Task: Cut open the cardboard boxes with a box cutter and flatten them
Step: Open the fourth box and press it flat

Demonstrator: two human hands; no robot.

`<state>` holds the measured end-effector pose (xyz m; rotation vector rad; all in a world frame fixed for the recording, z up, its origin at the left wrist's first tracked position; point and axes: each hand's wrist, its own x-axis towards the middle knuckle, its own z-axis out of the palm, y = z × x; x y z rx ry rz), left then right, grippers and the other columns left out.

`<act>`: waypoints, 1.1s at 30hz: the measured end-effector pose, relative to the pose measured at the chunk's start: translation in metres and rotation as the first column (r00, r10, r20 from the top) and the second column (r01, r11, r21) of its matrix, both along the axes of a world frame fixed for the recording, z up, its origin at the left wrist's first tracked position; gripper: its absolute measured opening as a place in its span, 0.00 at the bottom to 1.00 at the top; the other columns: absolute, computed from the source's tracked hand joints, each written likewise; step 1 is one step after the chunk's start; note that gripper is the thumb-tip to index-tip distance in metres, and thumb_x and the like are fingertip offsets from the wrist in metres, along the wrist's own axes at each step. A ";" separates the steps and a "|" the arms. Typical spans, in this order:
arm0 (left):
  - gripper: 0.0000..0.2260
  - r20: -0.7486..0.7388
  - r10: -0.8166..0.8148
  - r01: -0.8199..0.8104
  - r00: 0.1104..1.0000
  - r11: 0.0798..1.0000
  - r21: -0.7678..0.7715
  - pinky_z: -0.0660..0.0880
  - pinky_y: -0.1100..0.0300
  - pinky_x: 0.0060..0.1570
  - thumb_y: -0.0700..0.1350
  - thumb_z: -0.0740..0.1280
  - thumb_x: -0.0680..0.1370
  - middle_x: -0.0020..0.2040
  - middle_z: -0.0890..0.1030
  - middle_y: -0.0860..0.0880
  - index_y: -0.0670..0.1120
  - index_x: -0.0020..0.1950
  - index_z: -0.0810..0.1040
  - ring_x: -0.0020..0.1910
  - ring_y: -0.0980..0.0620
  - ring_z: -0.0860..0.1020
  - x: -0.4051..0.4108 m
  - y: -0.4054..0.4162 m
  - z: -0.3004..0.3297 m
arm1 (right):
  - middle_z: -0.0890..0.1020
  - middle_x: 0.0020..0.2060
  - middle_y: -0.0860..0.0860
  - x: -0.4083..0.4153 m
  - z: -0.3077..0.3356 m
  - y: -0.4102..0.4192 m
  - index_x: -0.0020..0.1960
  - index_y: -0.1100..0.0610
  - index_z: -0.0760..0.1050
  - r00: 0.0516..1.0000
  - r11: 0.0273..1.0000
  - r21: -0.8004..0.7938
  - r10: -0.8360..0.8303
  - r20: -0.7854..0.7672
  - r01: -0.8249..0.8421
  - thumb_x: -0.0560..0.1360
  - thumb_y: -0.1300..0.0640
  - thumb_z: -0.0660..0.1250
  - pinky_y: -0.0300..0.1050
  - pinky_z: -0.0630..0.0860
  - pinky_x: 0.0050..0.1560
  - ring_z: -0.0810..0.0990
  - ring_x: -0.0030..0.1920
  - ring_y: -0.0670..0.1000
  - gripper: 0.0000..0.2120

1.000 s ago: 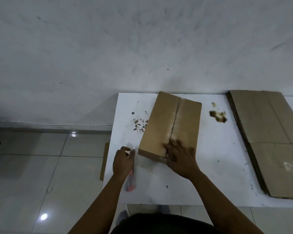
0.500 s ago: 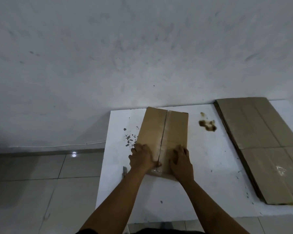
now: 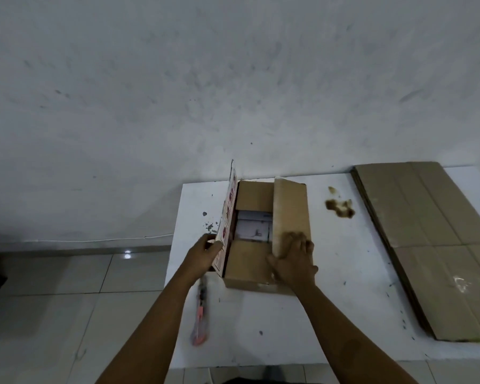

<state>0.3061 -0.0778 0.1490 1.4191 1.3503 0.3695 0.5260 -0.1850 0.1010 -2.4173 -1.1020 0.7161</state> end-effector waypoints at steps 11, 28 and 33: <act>0.32 -0.763 -0.002 0.521 0.647 0.732 0.440 0.59 0.38 0.71 0.43 0.75 0.70 0.79 0.58 0.43 0.51 0.73 0.70 0.78 0.37 0.54 0.000 0.016 -0.015 | 0.83 0.57 0.54 0.103 0.042 -0.055 0.66 0.50 0.76 0.844 0.929 0.213 -0.157 -0.514 0.302 0.79 0.54 0.59 0.60 0.80 0.56 0.83 0.51 0.55 0.17; 0.50 -0.591 -0.433 0.526 0.680 0.850 -0.018 0.52 0.34 0.75 0.72 0.74 0.60 0.80 0.37 0.41 0.58 0.76 0.58 0.77 0.29 0.42 0.059 0.017 -0.061 | 0.62 0.72 0.61 0.120 -0.017 -0.040 0.79 0.55 0.52 0.956 0.959 -0.022 -0.285 -0.063 0.284 0.70 0.36 0.73 0.68 0.66 0.68 0.64 0.72 0.65 0.49; 0.71 -0.618 -0.543 0.630 0.569 0.771 -0.098 0.38 0.33 0.73 0.84 0.62 0.43 0.78 0.33 0.34 0.51 0.80 0.50 0.74 0.32 0.28 0.065 0.021 -0.060 | 0.44 0.80 0.59 0.111 -0.018 -0.025 0.80 0.59 0.41 0.985 0.974 -0.151 -0.169 0.015 0.170 0.67 0.24 0.64 0.67 0.55 0.74 0.46 0.79 0.63 0.59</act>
